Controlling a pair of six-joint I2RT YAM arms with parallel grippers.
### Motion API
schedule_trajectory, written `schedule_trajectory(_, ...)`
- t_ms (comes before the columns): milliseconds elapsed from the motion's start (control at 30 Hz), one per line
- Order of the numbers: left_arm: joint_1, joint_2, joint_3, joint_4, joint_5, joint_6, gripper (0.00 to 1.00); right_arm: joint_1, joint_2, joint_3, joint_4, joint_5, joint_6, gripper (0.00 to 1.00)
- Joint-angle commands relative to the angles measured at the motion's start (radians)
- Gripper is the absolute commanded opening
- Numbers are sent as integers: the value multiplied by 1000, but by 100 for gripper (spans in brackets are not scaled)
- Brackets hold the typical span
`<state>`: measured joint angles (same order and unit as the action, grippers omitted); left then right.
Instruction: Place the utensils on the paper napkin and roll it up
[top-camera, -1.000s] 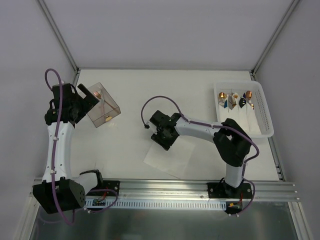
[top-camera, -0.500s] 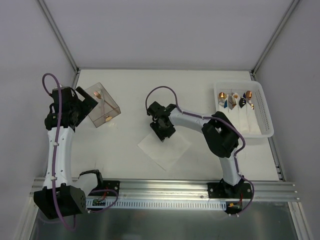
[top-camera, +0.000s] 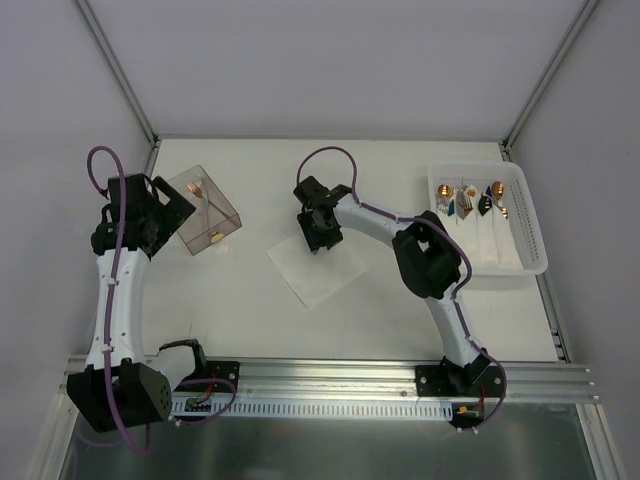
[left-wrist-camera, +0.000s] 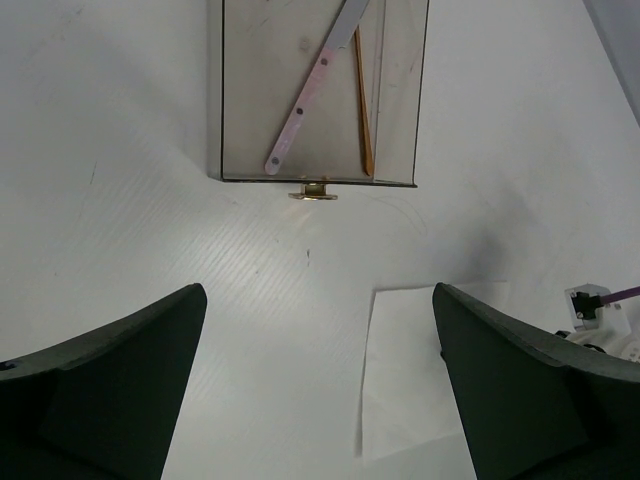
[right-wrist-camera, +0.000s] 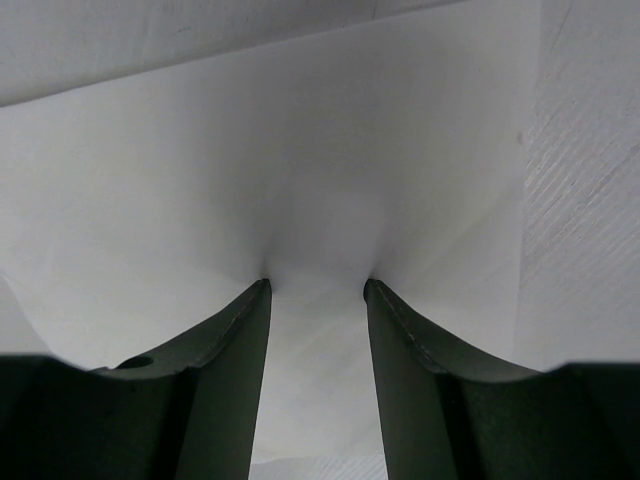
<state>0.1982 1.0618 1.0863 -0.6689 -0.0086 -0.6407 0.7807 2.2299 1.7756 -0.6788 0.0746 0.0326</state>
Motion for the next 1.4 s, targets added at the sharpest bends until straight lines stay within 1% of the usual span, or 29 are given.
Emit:
schedule_trajectory(0, 6, 12, 23, -12, 2, 19, 99, -8, 50, 24, 13, 1, -10, 47)
schedule_trajectory(67, 6, 21, 18, -11, 6, 29, 99, -11, 51, 24, 19, 2, -23, 47)
schedule_trajectory(100, 6, 26, 17, -12, 6, 39, 99, -12, 51, 24, 19, 2, -55, 46)
schedule_trajectory(133, 6, 32, 18, -12, 39, 48, 99, -18, 51, 22, 19, -1, -66, 47)
schedule_trajectory(367, 6, 52, 50, -14, 102, 122, 99, -60, 47, 37, 18, -15, -134, 47)
schedule_trajectory(467, 6, 96, 69, -14, 125, 154, 99, -72, 39, 50, 18, -28, -166, 50)
schedule_trajectory(567, 6, 154, 99, -20, 139, 180, 99, -74, 16, 53, 16, -39, -178, 55)
schedule_trajectory(600, 6, 168, 109, -21, 139, 185, 99, -75, 8, 59, 15, -47, -175, 60)
schedule_trajectory(667, 6, 213, 139, -23, 142, 193, 99, -75, -19, 70, 7, -64, -158, 64)
schedule_trajectory(700, 6, 230, 153, -24, 139, 202, 99, -75, -30, 74, 5, -64, -152, 69)
schedule_trajectory(733, 4, 246, 185, -23, 134, 207, 99, -74, -42, 94, -8, -117, -145, 73)
schedule_trajectory(767, 6, 279, 204, -26, 134, 213, 99, -75, -64, 108, -17, -133, -131, 76)
schedule_trajectory(800, 6, 299, 227, -29, 133, 226, 96, -75, -76, 123, -27, -147, -128, 82)
schedule_trajectory(867, 6, 363, 297, -35, 118, 242, 92, -77, -119, 171, -51, -197, -122, 88)
schedule_trajectory(900, 6, 389, 326, -46, 116, 263, 86, -80, -134, 182, -56, -212, -123, 93)
schedule_trajectory(933, 6, 450, 386, -55, 111, 275, 83, -83, -156, 191, -54, -240, -126, 95)
schedule_trajectory(967, 6, 480, 415, -64, 96, 285, 79, -86, -192, 194, -56, -257, -131, 98)
schedule_trajectory(1000, 4, 516, 447, -78, 90, 308, 74, -90, -211, 193, -56, -275, -141, 99)
schedule_trajectory(1033, 3, 550, 515, -109, 79, 320, 64, -98, -226, 189, -62, -294, -146, 99)
schedule_trajectory(1067, -6, 623, 546, -129, 41, 331, 58, -106, -242, 177, -67, -320, -149, 99)
schedule_trajectory(1133, -19, 694, 639, -185, 15, 372, 49, -126, -289, 150, -77, -338, -171, 99)
schedule_trajectory(1167, -25, 757, 664, -198, -19, 383, 47, -136, -306, 128, -79, -351, -183, 99)
schedule_trajectory(1200, -37, 785, 684, -207, -37, 401, 46, -149, -321, 76, -77, -357, -195, 99)
schedule_trajectory(1267, -43, 845, 715, -213, -44, 412, 44, -198, -372, 18, -79, -378, -212, 99)
schedule_trajectory(1300, -45, 863, 722, -213, -44, 418, 44, -218, -386, -40, -80, -392, -214, 99)
schedule_trajectory(1367, -48, 915, 738, -213, -36, 427, 44, -283, -423, -91, -94, -429, -218, 99)
